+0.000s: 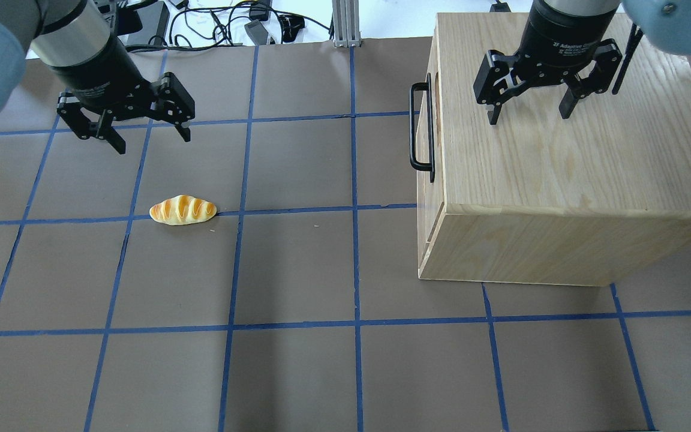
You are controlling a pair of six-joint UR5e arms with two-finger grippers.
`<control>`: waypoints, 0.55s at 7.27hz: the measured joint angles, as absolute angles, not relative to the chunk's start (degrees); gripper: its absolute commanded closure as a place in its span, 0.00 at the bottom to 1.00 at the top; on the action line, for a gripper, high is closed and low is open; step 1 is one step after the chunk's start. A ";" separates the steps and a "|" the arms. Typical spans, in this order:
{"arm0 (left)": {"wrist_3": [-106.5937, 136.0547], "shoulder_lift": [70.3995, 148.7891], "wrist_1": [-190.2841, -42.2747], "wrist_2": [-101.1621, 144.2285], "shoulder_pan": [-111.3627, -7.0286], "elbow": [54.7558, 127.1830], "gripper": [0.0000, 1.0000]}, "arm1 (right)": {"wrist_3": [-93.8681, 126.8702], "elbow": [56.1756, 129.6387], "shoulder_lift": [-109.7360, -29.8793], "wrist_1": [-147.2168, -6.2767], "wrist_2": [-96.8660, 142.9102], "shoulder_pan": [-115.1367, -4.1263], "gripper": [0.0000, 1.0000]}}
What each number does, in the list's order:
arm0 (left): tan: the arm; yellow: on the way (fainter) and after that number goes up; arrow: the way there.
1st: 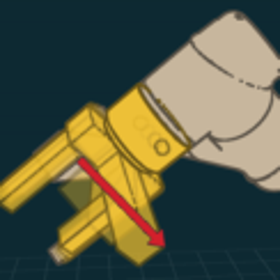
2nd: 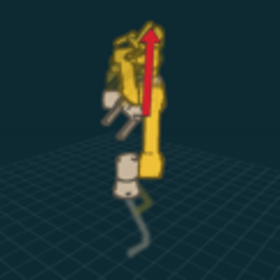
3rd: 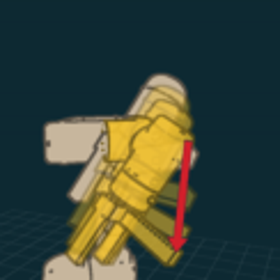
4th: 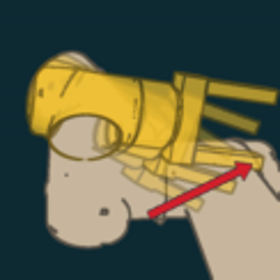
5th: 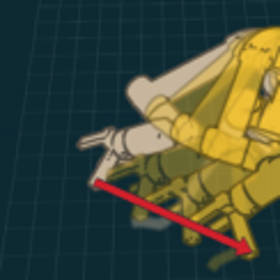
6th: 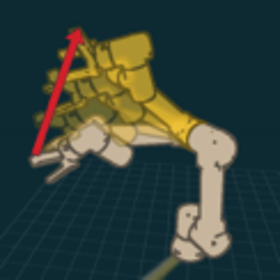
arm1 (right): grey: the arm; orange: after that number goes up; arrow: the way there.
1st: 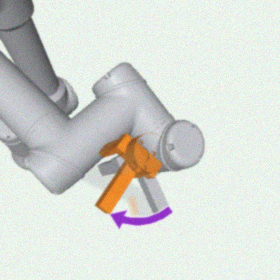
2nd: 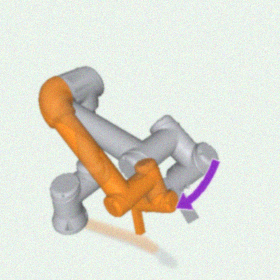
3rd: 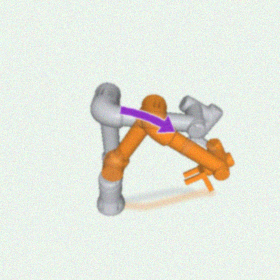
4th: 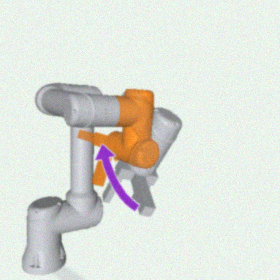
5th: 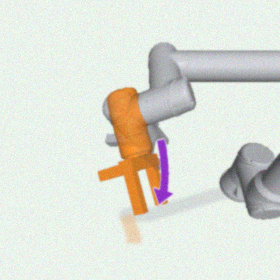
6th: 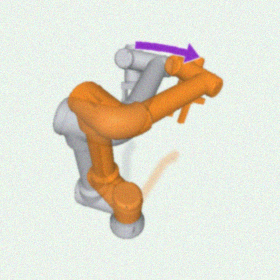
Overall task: Open upper drawer
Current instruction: 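Move the left gripper toward the black drawer handle on the wooden cabinet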
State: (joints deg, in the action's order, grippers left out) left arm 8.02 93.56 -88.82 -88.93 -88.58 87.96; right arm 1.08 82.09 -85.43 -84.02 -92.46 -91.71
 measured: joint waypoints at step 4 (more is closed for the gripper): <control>19.65 97.32 -78.65 -79.84 -97.34 87.88 0.00 | 1.06 82.12 -85.43 -84.02 -92.46 -91.74 0.00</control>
State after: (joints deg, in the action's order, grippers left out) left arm 19.65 97.32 -78.65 -79.84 -97.34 87.88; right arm 1.06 82.12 -85.43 -84.02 -92.46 -91.74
